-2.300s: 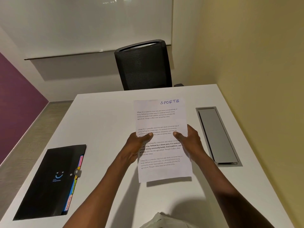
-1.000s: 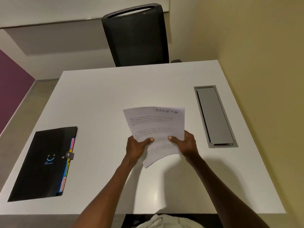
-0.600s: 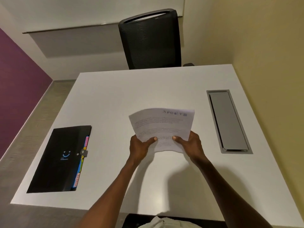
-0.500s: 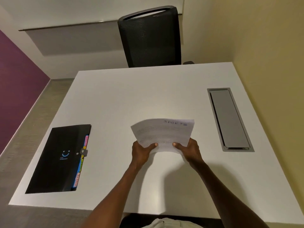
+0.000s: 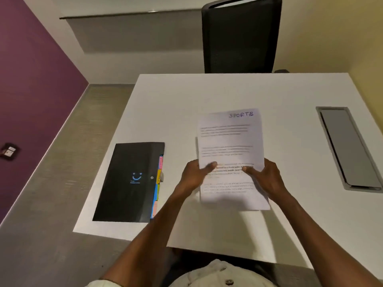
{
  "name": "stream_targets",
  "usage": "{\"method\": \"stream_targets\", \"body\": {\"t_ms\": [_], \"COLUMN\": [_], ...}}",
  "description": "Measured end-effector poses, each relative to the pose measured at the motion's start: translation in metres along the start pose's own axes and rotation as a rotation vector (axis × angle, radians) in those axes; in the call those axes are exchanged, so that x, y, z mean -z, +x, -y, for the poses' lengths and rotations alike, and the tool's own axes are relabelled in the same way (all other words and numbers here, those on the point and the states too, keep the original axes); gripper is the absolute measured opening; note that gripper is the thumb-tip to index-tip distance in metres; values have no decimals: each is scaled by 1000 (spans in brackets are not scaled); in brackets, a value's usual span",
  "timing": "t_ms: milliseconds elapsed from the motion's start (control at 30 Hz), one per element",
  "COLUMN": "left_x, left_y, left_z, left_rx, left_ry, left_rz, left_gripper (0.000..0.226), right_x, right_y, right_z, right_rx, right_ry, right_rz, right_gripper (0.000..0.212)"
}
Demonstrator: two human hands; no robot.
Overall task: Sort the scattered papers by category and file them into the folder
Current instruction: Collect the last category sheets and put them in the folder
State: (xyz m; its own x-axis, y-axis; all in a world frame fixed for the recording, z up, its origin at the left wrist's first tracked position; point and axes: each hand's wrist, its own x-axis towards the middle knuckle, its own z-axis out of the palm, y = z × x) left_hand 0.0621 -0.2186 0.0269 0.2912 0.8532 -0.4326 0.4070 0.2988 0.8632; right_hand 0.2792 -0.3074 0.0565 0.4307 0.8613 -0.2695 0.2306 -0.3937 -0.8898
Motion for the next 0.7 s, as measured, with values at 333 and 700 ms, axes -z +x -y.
{"method": "stream_targets", "body": {"t_ms": [333, 700], "left_x": [136, 158], "left_y": [31, -3], "left_z": [84, -16], "left_rx": [232, -37], "left_ry": [615, 387], "left_rz": [-229, -291], "left_gripper": [33, 27], "right_x": [-64, -50], "right_y": [-27, -27], "right_z": [5, 35], "right_rx": [-215, -21], "right_ry": [153, -138], "right_rz": [-319, -311], "right_gripper": [39, 86]}}
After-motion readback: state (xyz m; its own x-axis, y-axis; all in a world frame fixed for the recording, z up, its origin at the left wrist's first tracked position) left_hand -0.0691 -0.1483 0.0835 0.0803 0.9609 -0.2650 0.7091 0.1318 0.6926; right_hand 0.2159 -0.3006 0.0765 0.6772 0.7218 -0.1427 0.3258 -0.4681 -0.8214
